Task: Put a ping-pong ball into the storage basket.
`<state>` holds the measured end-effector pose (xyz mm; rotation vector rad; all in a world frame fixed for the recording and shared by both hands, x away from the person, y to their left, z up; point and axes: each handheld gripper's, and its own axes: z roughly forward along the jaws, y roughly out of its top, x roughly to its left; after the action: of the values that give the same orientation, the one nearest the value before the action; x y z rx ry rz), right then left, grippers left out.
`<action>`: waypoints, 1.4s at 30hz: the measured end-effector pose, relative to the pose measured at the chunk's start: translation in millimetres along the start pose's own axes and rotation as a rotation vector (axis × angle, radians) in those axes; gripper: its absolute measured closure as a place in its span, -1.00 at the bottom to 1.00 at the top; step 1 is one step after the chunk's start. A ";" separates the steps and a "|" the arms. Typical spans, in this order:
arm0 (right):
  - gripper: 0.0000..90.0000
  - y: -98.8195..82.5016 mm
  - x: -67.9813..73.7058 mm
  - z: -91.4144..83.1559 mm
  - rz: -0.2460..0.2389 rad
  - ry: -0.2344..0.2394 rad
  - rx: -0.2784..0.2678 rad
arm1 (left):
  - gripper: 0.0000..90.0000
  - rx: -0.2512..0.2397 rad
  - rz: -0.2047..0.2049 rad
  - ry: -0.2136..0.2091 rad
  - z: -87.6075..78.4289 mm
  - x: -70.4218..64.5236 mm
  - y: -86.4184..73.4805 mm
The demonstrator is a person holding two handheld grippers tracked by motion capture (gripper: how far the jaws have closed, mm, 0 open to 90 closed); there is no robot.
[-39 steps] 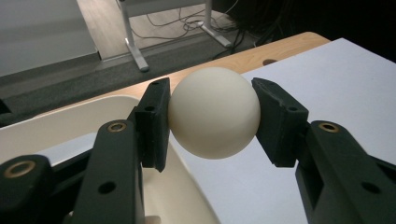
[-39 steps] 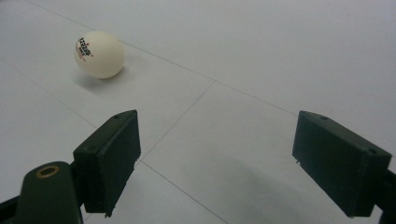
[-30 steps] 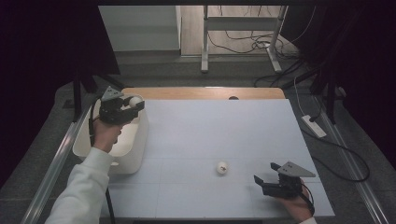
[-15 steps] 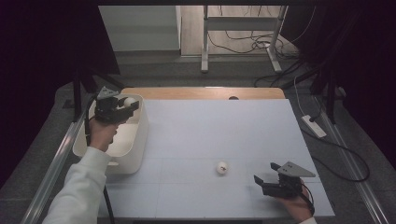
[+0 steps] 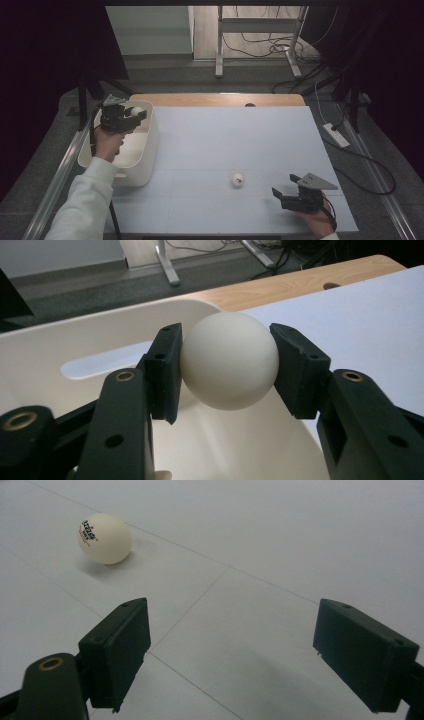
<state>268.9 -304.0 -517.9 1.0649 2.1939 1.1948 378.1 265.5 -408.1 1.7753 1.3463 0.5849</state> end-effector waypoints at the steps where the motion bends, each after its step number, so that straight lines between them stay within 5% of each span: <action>1: -0.67 0.0 0.0 0.0 0.000 0.000 0.000 | 0.11 0.004 -0.003 0.003 0.5 0.8 -0.2; 17: -0.67 -0.1 0.0 0.2 0.000 -0.001 0.002 | 0.07 0.100 -0.015 0.038 9.7 6.8 -5.0; 20: -0.67 -0.2 0.0 0.2 0.002 -0.001 0.002 | 0.03 0.084 -0.022 0.042 8.2 6.2 -4.3; 22: -0.67 -0.2 0.1 0.2 0.001 0.000 0.002 | -0.16 0.053 -0.023 0.046 5.2 4.8 -3.2; 30: -0.67 -0.2 0.3 0.5 -0.001 0.000 0.002 | -0.56 0.013 -0.041 -0.024 -0.6 1.7 -0.9; 42: -0.67 -0.2 0.2 0.6 -0.001 0.001 0.003 | -0.65 -0.011 -0.030 -0.064 -6.3 -4.7 0.5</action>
<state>269.1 -303.6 -518.4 1.0650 2.1968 1.1923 372.0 263.0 -403.6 1.7475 1.3213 0.5144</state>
